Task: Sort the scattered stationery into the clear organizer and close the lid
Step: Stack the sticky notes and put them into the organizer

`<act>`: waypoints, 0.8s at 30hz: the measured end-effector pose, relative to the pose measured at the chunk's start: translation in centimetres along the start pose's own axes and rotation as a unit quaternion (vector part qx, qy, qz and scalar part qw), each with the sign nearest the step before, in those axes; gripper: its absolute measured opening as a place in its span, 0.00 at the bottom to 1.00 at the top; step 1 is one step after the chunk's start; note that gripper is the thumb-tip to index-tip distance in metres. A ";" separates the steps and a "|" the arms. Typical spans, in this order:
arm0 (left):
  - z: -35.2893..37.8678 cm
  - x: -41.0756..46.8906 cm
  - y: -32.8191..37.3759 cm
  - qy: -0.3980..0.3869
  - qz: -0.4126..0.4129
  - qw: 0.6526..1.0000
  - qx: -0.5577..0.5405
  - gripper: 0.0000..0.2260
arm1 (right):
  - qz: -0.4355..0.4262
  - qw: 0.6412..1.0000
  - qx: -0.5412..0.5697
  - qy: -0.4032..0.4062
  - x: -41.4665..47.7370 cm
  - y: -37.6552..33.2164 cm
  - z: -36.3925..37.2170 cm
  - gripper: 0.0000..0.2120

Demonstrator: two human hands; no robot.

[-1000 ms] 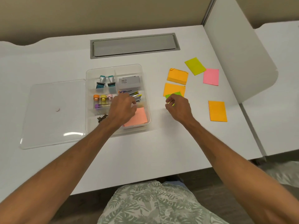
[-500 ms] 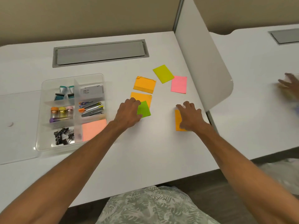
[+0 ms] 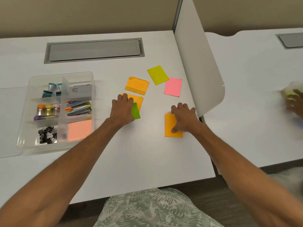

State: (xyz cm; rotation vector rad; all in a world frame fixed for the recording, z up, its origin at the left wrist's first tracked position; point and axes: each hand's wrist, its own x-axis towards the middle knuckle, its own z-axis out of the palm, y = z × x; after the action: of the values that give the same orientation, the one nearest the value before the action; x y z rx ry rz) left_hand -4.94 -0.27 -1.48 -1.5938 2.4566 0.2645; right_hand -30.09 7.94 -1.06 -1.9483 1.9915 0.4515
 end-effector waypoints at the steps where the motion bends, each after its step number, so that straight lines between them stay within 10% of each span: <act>1: -0.1 0.0 0.0 0.000 -0.005 1.000 -0.005 0.31 | -0.002 1.000 0.017 0.002 0.2 0.1 0.0 0.38; 9: -0.6 -0.2 0.0 0.061 -0.035 0.991 -0.112 0.07 | 0.018 0.947 0.321 -0.008 1.1 1.1 -1.8 0.08; 24: -4.5 -4.8 -9.8 0.144 -0.131 0.897 -0.396 0.06 | -0.039 0.803 0.595 -0.010 2.4 -7.8 -5.2 0.21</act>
State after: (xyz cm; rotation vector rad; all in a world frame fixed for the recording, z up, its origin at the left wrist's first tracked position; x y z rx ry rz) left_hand 5.62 -1.13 3.73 -2.3945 2.4274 1.1824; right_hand -22.35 3.34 2.57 -1.1328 1.4823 -0.6810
